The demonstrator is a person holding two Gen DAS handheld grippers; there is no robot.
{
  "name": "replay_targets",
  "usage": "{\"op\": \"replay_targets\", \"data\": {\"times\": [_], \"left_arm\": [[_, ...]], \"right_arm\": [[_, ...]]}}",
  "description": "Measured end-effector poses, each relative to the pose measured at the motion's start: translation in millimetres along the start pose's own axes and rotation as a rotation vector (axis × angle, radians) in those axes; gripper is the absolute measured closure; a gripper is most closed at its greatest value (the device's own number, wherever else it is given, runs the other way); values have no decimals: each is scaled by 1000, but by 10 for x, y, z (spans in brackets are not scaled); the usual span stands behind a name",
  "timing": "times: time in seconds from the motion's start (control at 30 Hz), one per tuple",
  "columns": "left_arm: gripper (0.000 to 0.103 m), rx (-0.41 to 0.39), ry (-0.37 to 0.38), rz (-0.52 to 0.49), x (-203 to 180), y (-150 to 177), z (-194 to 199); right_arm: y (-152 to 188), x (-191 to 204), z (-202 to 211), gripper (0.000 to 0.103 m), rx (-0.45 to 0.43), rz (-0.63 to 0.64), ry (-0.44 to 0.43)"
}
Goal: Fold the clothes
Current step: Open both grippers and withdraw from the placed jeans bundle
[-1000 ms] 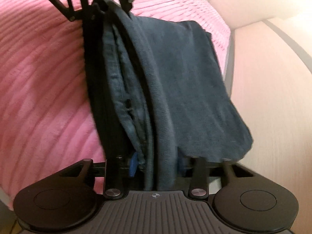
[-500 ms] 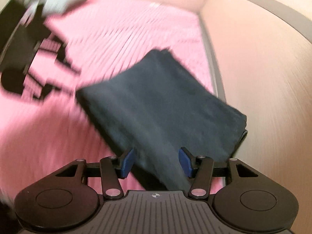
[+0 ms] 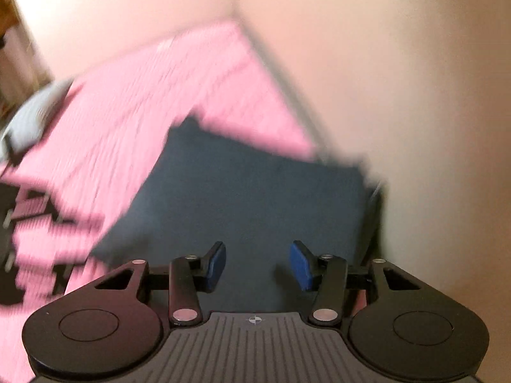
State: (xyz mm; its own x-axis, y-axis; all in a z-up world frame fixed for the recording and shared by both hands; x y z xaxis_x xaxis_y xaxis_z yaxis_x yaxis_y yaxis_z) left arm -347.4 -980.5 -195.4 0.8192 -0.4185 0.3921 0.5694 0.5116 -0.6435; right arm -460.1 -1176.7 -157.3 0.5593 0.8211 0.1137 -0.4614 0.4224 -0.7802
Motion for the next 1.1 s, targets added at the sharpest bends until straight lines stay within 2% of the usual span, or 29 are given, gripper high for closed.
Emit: {"op": "replay_targets", "data": {"times": [0.07,0.13,0.2,0.3,0.4,0.57,0.63,0.77,0.83,0.93,0.97,1.03,1.1], "left_arm": [[76,-35,8,58,36,-142,25],[76,-38,26,87,10,-215,-74],[77,-16,60,79,-81,-207,-234],[80,-4,84,54,-212,-135,-367],[81,-3,86,56,-230,-123,-394],[79,7,62,69,-170,-185,-289],[79,-14,23,76,-110,-189,-160],[79,38,-31,104,22,34,-114],[78,80,-39,120,66,197,-207],[79,88,-31,124,68,217,-241],[79,95,-36,129,77,203,-193],[79,110,-47,144,100,181,-84],[79,146,-66,199,144,216,82]], "right_arm": [[-54,-77,-168,62,-42,51,77],[1,-232,-425,64,-18,29,125],[123,-388,-687,64,35,-25,117],[189,-489,-790,65,42,-29,93],[146,-520,-614,64,42,-73,80],[94,-332,27,64,-1,-106,73],[262,-220,198,64,15,-127,59],[796,-167,282,64,109,-166,52],[817,-120,330,64,91,-134,57],[685,-65,447,63,90,-160,63],[641,-48,501,61,87,-177,63],[553,-16,610,31,81,-213,64],[540,110,719,29,92,-219,46]]}}
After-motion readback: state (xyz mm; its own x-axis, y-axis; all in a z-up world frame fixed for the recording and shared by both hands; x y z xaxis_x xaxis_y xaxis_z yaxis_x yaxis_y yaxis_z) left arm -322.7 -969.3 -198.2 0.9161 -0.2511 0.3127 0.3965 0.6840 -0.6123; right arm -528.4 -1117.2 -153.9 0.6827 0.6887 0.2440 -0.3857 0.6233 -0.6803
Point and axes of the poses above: each gripper's, at about its wrist camera, not at the fingertips, and z roughly against the way its jaws point, x to its left, y to its underside, the point moved 3 cm from there along -z, roughly the way its jaws point, and after that the axes turned 13 degrees about -x, right-handed, at the moved point
